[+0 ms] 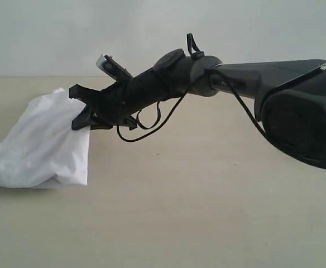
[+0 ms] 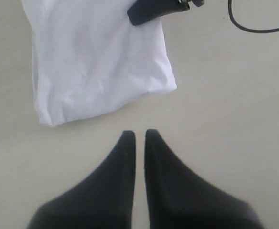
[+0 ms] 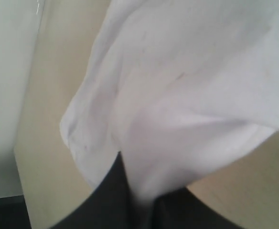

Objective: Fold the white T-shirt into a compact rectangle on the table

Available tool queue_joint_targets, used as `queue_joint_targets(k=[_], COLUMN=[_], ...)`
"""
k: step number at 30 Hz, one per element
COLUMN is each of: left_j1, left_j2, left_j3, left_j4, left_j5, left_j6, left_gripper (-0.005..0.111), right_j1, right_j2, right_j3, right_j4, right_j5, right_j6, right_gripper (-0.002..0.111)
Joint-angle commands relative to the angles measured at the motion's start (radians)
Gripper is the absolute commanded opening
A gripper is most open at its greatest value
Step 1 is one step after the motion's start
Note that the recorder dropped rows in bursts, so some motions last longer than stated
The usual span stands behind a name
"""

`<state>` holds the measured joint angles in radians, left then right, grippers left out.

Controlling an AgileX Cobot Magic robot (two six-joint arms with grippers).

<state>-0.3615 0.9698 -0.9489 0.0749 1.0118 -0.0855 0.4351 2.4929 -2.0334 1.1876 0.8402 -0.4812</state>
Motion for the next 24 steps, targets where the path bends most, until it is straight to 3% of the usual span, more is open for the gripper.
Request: queue_joint_targets(k=[1, 15, 16, 17, 18, 20, 24], left_j1=[0.002, 0.002, 0.002, 0.002, 0.002, 0.002, 0.002], left_j2=[-0.006, -0.006, -0.006, -0.006, -0.006, -0.006, 0.013], left_j3=[0.014, 0.014, 0.014, 0.016, 0.018, 0.018, 0.018], left_j4=[-0.007, -0.007, -0.007, -0.007, -0.007, -0.007, -0.007], left_j5=[-0.018, -0.041, -0.043, -0.048, -0.050, -0.055, -0.055], left_j6=[0.007, 0.007, 0.007, 0.011, 0.011, 0.026, 0.033], left_gripper=[0.005, 0.005, 0.005, 0.005, 0.005, 0.005, 0.005], right_j1=[-0.006, -0.023, -0.023, -0.023, -0.023, -0.023, -0.023], right_j2=[-0.003, -0.003, -0.003, -0.003, -0.003, -0.003, -0.015], right_j3=[-0.050, -0.062, -0.062, -0.062, -0.062, -0.062, -0.062], right_j4=[-0.114, -0.157, -0.157, -0.157, -0.159, -0.172, -0.309], right_j5=[-0.027, -0.038, -0.040, -0.040, -0.037, -0.035, 0.001], right_j6=[0.082, 0.098, 0.097, 0.097, 0.097, 0.113, 0.225], right_gripper=[0.000, 0.002, 0.005, 0.023, 0.048, 0.073, 0.060])
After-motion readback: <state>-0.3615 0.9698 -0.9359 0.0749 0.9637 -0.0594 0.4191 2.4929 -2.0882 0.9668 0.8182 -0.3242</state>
